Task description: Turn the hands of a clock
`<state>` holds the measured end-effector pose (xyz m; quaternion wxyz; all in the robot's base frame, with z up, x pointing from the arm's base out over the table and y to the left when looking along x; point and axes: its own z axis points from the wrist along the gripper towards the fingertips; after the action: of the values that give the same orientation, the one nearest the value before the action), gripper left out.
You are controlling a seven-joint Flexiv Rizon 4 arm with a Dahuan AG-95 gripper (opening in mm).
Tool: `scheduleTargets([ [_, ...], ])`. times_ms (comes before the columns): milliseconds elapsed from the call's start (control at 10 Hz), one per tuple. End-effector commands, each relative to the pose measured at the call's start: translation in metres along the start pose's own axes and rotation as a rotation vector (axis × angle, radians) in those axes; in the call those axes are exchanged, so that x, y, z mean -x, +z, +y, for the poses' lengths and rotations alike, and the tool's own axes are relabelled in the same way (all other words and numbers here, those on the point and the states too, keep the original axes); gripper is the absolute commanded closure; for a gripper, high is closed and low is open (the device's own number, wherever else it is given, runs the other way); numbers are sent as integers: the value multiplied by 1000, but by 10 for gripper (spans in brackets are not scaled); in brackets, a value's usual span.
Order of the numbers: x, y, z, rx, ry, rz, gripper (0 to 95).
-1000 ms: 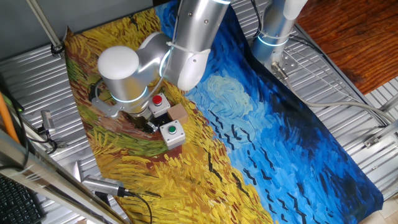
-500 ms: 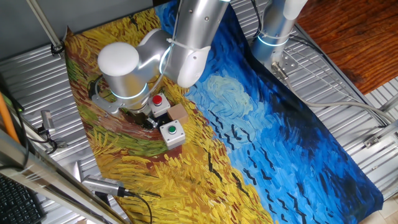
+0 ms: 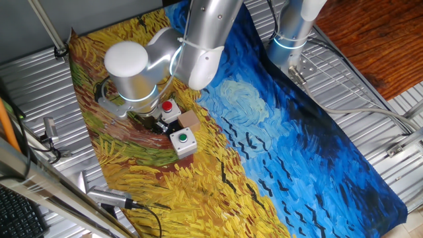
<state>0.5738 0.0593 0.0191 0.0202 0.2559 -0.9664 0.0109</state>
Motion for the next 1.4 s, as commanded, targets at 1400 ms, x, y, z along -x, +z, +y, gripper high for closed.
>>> scheduleTargets([
  [1400, 4, 2, 3, 17, 1, -22, 950],
])
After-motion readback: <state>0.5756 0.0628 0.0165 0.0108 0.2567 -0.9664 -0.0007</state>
